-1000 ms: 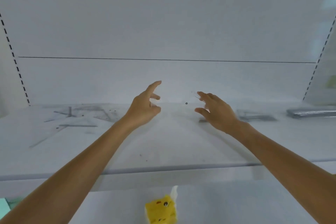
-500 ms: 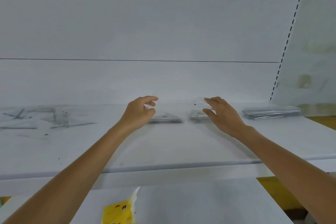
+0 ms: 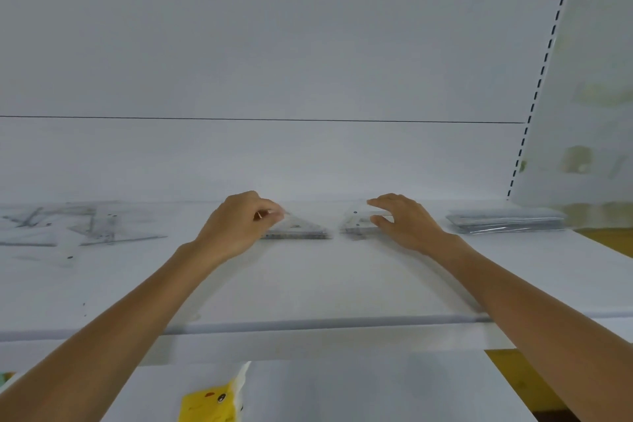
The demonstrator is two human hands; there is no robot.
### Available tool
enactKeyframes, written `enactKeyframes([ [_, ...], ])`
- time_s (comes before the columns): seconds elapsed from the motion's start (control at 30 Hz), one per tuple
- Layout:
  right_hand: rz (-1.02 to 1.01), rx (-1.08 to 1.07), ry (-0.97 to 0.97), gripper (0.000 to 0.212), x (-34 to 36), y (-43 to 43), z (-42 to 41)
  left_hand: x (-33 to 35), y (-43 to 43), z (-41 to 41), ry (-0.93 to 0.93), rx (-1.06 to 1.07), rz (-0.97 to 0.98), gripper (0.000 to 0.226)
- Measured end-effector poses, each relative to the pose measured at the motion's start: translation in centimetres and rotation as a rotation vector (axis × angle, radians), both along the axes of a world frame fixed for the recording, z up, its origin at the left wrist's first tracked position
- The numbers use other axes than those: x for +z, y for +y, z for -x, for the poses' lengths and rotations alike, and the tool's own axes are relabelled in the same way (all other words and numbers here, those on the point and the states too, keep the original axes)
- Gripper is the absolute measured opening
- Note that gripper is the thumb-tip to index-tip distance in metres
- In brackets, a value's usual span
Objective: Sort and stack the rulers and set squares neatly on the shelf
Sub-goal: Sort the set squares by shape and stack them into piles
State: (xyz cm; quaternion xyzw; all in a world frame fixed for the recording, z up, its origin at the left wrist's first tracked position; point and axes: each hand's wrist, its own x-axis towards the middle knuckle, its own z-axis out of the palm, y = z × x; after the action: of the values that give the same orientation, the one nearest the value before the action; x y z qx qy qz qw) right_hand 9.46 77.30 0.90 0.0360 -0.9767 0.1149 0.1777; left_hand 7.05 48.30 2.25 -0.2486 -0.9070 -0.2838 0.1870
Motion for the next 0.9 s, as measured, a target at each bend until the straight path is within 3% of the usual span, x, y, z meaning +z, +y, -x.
enactKeyframes([
  [0.13, 0.078, 0.010, -0.149, 0.039, -0.8, 0.2, 0.3, 0.1, -0.8, 0.4, 0.233, 0.090, 0.115, 0.024],
  [0.43, -0.016, 0.011, -0.062, 0.042, -0.2, -0.8, -0.7, -0.6, 0.4, 1.7, 0.045, -0.067, -0.023, 0.030],
  [0.63, 0.066, 0.211, -0.036, 0.039, -0.5, -5.5, -4.8, -0.8, 1.6, 2.9, -0.090, -0.130, 0.024, 0.043],
  [0.73, -0.009, 0.315, -0.085, 0.039, -2.1, -7.6, -6.5, -0.8, 2.6, 3.7, -0.098, -0.142, 0.091, 0.042],
  [0.9, 0.000, 0.286, -0.054, 0.039, -2.2, -7.7, -6.4, -1.8, 3.6, 4.2, -0.052, -0.206, -0.020, 0.038],
])
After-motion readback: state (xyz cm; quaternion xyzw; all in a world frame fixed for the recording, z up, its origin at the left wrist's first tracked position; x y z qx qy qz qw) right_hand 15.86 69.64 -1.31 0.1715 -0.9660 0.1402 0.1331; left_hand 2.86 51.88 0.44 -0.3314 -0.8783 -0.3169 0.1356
